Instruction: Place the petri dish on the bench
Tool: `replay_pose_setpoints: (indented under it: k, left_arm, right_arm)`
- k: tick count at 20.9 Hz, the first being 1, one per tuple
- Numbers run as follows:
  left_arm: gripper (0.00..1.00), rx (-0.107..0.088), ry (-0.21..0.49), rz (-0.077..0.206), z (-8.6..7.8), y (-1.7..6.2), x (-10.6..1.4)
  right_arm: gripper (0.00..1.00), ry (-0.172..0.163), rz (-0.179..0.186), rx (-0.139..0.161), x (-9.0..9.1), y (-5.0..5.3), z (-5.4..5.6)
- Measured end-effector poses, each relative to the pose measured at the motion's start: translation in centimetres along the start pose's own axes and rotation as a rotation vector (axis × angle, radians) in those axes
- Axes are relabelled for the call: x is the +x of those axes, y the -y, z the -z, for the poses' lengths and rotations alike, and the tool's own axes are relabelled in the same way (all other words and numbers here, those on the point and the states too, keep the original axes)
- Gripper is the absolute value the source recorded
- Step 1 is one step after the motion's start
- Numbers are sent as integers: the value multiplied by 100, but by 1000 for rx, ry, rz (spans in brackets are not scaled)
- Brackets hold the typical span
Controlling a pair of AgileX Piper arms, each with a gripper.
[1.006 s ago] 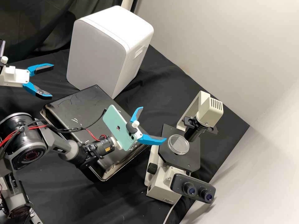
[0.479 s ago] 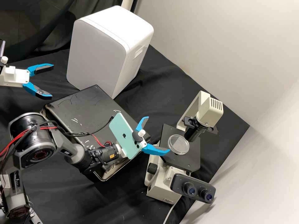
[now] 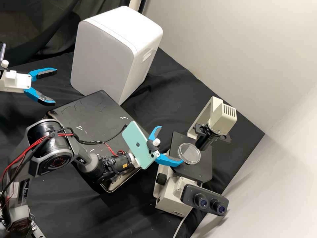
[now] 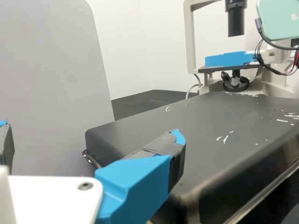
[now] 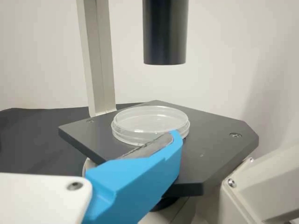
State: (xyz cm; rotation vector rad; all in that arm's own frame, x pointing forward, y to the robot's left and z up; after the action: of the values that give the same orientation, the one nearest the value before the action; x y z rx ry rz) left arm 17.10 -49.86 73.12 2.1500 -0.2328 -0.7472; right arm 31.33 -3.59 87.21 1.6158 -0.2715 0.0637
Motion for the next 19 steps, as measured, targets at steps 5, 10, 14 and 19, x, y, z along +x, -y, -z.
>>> replay_pose_setpoints:
  k: [5,10,14,19]
  left_arm:
    - [100,-1,-1,6,2,12,4]
    - [100,-3,-1,12,4,24,8]
    - [100,-3,-1,12,4,24,8]
    - [100,-2,0,13,3,24,8]
  right_arm:
    - [100,19,-9,-1,66,-36,-54]
    - [100,40,-37,3,111,-124,-95]
    - [100,61,-63,5,201,-194,-181]
    - [100,76,-69,9,322,-207,-233]
